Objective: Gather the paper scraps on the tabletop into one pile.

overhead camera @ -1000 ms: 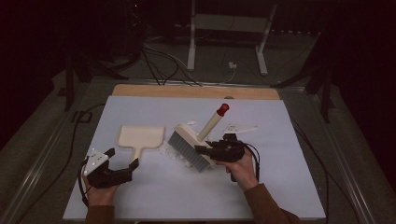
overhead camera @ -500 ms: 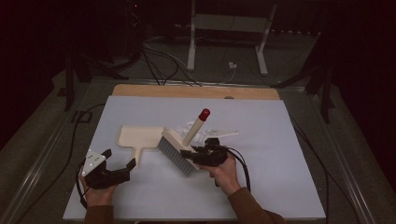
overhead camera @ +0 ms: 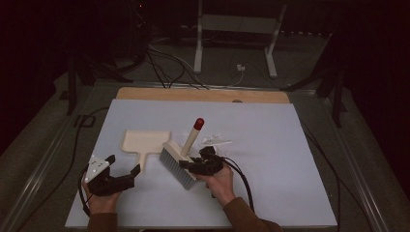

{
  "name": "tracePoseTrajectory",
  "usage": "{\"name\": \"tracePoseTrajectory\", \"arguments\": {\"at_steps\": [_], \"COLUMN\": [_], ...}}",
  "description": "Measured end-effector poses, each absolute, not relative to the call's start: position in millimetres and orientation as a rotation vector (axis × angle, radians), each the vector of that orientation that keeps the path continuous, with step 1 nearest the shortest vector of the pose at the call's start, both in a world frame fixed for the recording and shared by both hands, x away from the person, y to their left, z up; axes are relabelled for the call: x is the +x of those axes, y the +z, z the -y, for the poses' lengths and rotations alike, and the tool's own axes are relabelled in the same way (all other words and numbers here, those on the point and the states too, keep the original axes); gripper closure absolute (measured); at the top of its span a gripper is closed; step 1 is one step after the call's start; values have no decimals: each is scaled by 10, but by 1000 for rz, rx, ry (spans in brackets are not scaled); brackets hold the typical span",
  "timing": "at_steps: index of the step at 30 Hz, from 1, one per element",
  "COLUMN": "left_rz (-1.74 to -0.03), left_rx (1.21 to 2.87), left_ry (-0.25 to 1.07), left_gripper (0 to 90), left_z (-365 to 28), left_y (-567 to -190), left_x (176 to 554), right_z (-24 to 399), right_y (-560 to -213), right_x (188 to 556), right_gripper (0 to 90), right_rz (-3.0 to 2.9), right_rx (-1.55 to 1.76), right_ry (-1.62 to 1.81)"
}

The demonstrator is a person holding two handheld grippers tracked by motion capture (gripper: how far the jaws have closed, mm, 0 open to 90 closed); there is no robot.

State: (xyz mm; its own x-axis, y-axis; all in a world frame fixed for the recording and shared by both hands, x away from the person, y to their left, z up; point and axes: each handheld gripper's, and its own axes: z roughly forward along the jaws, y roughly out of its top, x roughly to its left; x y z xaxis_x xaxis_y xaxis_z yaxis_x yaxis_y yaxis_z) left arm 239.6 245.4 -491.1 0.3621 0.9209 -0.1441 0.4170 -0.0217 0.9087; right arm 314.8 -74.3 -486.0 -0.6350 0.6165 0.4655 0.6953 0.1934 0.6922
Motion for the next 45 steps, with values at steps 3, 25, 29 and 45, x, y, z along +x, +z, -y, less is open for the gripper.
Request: {"name": "tracePoseTrajectory", "arguments": {"at_steps": [3,25,29,45], "left_rz": [-1221,-1217,-1215,-1216], "left_rx": [1625,1631,1632,1638], "left_ry": [628,631,632,632], "left_gripper": [7,7,7,7], "left_z": [-2451,-2439,-2437,-2424], "left_y": [-4913,-4911,-4912,-4918], "left_x": [2398,2392,2392,2395], "right_z": [774,1057,1155,1177], "right_y": [-4875,-4873,-4875,-4680], "right_x": [3178,3139,3145,3050], "right_gripper": [676,677,677,676], "right_rz": [2359,2302,2286,2340], "right_rx": [-1377,-1656,-1698,-1606], "right_ry": [-1420,-1407,-1411,-1464]}}
